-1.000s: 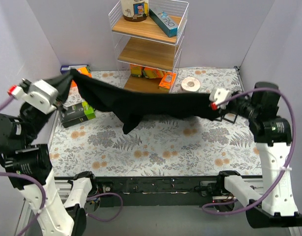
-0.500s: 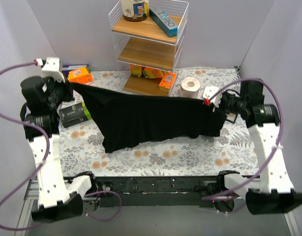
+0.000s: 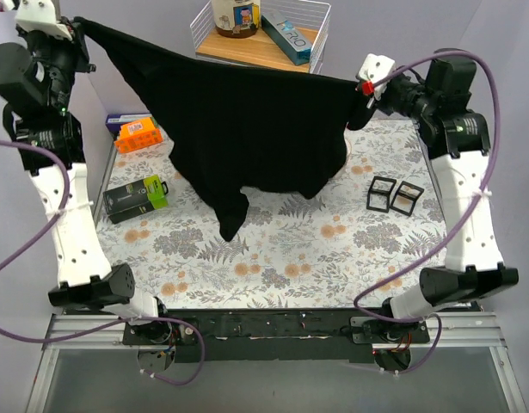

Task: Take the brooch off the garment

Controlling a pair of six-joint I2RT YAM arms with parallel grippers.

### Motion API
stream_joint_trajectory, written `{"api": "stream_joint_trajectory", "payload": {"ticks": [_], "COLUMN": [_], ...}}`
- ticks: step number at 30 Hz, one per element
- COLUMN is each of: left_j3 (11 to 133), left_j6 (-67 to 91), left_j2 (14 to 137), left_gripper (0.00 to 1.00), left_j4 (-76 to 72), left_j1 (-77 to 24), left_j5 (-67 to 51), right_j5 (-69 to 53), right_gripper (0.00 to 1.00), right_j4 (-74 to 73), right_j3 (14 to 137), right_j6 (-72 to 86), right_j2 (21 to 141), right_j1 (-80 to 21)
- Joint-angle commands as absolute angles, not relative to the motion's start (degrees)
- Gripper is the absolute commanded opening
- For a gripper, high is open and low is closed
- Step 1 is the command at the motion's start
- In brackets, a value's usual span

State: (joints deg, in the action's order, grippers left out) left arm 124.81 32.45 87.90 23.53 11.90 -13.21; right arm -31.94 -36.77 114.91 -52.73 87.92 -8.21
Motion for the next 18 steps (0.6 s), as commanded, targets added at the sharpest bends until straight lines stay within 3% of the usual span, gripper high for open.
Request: {"api": "stream_joint_trajectory", "payload": {"ticks": [1, 4, 7, 11, 16, 18], "left_j3": [123.0, 112.1, 105.4, 99.8, 95.5, 95.9], "left_j6": [28.9, 25.9, 21.7, 13.1, 4.9, 2.0], "left_j2": [76.4, 66.8, 59.4, 52.6, 46.7, 46.4], "left_gripper": [0.0, 0.0, 0.0, 0.0, 0.0, 0.0], "left_j4": [13.0, 14.3, 24.8, 48.5, 67.5, 75.2], "left_j1": [12.9, 12.9, 12.9, 12.9, 12.8, 12.9], "left_j5": [-17.9, -26.6, -34.1, -39.5, -45.1, -46.0], "right_j5": [-31.9, -31.2, -28.8, -25.1, -28.6, -30.6], "right_gripper": [0.01, 0.01, 0.01, 0.01, 0.01, 0.1], "right_j4": [-36.7, -38.0, -44.0, -51.6, -66.8, -75.2], "right_j3": [111.6, 97.7, 84.9, 71.2, 67.0, 67.9], "right_j6": [-54.6, -60.7, -69.6, -77.8, -84.8, -85.8], "right_j2": [78.1, 68.5, 60.7, 51.9, 48.0, 47.6], "right_j1": [-8.2, -9.7, -10.9, -11.0, -11.0, -11.2]}}
